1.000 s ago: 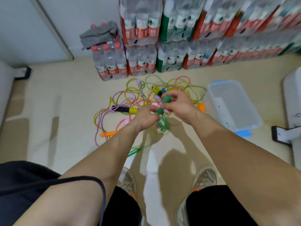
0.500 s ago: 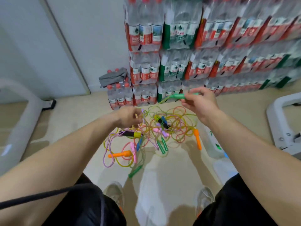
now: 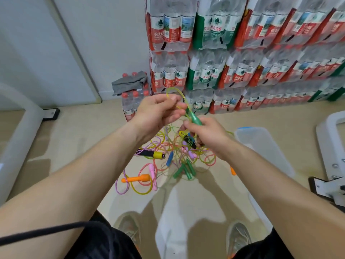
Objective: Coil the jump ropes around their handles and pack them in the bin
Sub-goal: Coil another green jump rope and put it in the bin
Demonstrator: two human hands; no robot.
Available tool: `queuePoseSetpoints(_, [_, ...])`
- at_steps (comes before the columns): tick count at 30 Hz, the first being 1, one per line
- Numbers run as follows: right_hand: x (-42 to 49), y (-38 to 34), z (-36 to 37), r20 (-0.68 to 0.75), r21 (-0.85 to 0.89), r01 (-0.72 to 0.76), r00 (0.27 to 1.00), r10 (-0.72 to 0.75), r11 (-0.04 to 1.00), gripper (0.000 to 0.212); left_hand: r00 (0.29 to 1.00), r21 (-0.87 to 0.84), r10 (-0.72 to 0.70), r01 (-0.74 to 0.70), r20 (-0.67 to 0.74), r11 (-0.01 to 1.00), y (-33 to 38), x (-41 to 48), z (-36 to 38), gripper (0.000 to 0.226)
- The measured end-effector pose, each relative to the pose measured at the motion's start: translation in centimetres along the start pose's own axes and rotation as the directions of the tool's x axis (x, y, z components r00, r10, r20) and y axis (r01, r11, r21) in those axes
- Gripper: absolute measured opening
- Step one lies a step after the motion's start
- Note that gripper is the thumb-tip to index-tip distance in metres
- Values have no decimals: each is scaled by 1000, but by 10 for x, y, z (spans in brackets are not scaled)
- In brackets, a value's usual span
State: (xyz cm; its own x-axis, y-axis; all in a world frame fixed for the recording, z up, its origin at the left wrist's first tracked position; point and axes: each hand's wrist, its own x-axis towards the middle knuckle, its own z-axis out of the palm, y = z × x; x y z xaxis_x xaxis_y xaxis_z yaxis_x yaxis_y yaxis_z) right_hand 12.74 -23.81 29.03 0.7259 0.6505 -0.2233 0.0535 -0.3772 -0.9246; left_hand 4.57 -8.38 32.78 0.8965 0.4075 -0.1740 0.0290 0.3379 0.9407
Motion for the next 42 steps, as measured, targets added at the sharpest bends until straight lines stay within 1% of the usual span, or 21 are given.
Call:
queuePoseSetpoints(2, [3,-6,-8,-36,44,2,999,0,999,27,998,148,48,-42,-32,988,-4,5,-5,21])
queuePoseSetpoints(3, [3,-9,-12,-13,140,-14,1000,16,990,29,1000,243,25,-23,-5,970,-6,6,-7,30])
queuePoseSetpoints(5, [0,-17,-18,51,363,-54,998,38,930,29,987,426,-97,34,126,904,-13,9,-11,60])
queuePoseSetpoints(7, [-2,-20,-24,80,526,-76,996,40,847,29,936,616,-217,2,275,788,-25,11,-12,78])
queuePoseSetpoints(9, [-4,-21,-31,102,640,-97,994,41,762,31,898,740,-259,-101,355,665,-37,8,-8,69])
queuePoseSetpoints(12, [-8,-21,-42,111,729,-128,991,68,672,32,893,794,-231,-195,386,575,-51,9,-5,24])
queuePoseSetpoints(13, [-8,-21,-45,104,743,-123,992,69,658,32,898,801,-210,-215,388,559,-52,10,-6,17])
queuePoseSetpoints(16, [-9,-19,-52,48,769,-92,995,86,633,30,948,842,-86,-228,307,490,-48,10,-6,17])
queuePoseSetpoints(17, [-8,-17,-53,10,766,-69,995,96,639,30,963,823,-50,-199,265,532,-44,9,-3,18])
queuePoseSetpoints(19, [-5,-10,-54,-59,738,-36,991,117,674,37,983,669,-41,-92,181,737,-35,7,3,17])
queuePoseSetpoints(20, [-4,-5,-53,-82,703,-39,987,136,710,43,987,560,-54,-40,151,828,-30,5,7,15])
queuePoseSetpoints(22, [-4,4,-47,-114,560,-87,977,180,824,52,990,380,-66,15,121,925,-22,3,13,14])
queuePoseSetpoints(24, [-6,14,-36,-61,407,-155,979,196,900,54,990,198,-93,70,107,978,-17,0,17,14])
queuePoseSetpoints(27, [-13,22,-21,164,271,-228,968,188,935,52,992,-73,-120,122,33,990,-12,1,20,17])
queuePoseSetpoints(29, [-15,23,-18,201,181,-172,970,135,968,43,994,-185,-104,94,-45,978,-9,5,16,18])
queuePoseSetpoints(31, [-15,22,-17,147,121,-81,987,63,989,27,987,-211,-72,40,-144,977,-10,10,10,19])
queuePoseSetpoints(34, [-14,15,-20,59,83,-15,998,10,996,22,965,-43,-24,13,-263,999,-16,16,1,24])
queuePoseSetpoints(36, [-13,9,-24,40,172,-3,999,-4,985,25,970,138,-26,60,-240,989,-22,18,-2,31])
queuePoseSetpoints(39, [-12,-3,-31,39,469,-14,999,-5,883,19,980,409,-174,197,-92,891,-30,13,2,30])
queuePoseSetpoints(40, [-11,-6,-33,49,544,-25,999,-2,838,18,973,512,-229,202,-11,835,-33,11,3,32])
queuePoseSetpoints(42, [-12,-13,-36,68,647,-49,998,7,761,17,926,676,-320,105,202,730,-43,6,7,40])
